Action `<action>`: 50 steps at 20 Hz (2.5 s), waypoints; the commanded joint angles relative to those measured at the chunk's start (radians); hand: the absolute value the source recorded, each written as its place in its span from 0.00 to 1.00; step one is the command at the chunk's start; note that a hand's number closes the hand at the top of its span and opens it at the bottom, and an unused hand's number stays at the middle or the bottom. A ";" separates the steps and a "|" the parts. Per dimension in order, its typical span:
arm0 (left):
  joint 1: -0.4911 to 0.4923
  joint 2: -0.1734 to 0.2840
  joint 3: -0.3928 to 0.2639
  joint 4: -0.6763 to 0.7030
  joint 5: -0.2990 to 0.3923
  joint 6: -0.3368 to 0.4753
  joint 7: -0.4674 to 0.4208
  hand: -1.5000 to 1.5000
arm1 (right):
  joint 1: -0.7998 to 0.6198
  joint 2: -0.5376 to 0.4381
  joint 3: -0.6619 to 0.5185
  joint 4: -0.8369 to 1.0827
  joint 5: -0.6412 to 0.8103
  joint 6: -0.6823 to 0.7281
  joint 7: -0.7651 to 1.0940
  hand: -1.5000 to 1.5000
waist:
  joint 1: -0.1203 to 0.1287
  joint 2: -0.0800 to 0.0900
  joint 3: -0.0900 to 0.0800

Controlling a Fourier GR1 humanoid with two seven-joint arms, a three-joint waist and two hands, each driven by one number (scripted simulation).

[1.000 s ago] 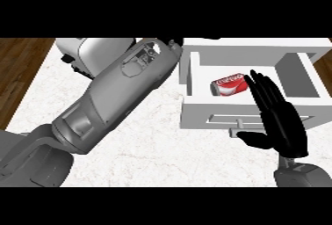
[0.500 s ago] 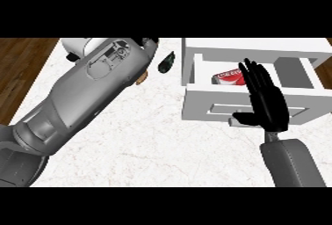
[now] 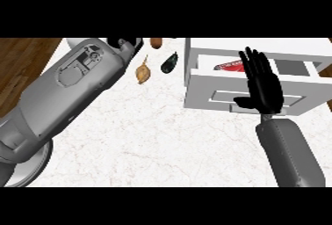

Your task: Pick up the can, place it into the drawer and close the drawer

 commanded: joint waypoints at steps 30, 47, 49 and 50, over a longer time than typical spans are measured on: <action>0.362 0.198 0.019 -0.426 -0.083 -0.034 0.047 0.00 | -0.674 -0.046 -0.215 0.778 0.025 -0.200 0.061 0.00 | 0.056 0.049 0.027; 0.483 0.174 0.030 -0.462 -0.124 0.012 -0.001 0.00 | -0.671 0.068 -0.540 0.714 -0.388 -0.076 -0.339 0.00 | 0.004 0.039 0.029; 0.510 0.230 0.060 -0.502 -0.093 -0.040 0.008 0.00 | -0.682 0.070 -0.602 0.701 -0.463 -0.032 -0.338 0.00 | 0.004 0.029 0.028; 0.507 0.209 0.043 -0.485 -0.116 -0.017 0.001 0.00 | -0.728 0.055 -0.616 0.711 -0.477 0.010 -0.315 0.00 | 0.008 0.036 0.028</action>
